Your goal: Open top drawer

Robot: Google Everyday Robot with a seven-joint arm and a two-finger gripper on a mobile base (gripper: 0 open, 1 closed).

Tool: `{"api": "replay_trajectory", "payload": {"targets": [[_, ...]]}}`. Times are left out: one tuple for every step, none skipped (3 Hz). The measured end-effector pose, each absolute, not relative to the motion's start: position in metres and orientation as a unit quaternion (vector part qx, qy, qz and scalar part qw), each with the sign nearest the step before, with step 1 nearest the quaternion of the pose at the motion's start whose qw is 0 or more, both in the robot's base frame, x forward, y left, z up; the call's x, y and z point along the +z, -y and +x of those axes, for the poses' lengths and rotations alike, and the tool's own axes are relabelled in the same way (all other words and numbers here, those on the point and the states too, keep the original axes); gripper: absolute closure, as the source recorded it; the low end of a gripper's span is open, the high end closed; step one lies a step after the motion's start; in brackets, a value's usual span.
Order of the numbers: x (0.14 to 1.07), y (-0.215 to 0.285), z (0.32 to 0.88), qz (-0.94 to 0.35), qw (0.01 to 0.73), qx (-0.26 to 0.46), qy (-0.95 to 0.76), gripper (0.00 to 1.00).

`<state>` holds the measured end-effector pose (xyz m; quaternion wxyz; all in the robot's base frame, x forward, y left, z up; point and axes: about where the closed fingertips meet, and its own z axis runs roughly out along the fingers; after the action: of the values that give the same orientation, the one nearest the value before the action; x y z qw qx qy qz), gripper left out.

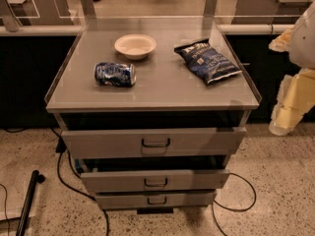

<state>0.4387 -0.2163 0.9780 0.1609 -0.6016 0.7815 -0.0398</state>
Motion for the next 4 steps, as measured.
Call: {"api": "replay_trajectory", "payload": {"targets": [[0.978,0.216,0.439,-0.602,0.162,-0.040,-0.781,0.00],[0.964,0.207,0.437,-0.611,0.170,-0.017,-0.773,0.00],[0.934,0.193,0.432,-0.628,0.196,0.031,-0.752,0.00],[0.897,0.181,0.422,-0.632,0.243,0.086,-0.731,0.00]]}}
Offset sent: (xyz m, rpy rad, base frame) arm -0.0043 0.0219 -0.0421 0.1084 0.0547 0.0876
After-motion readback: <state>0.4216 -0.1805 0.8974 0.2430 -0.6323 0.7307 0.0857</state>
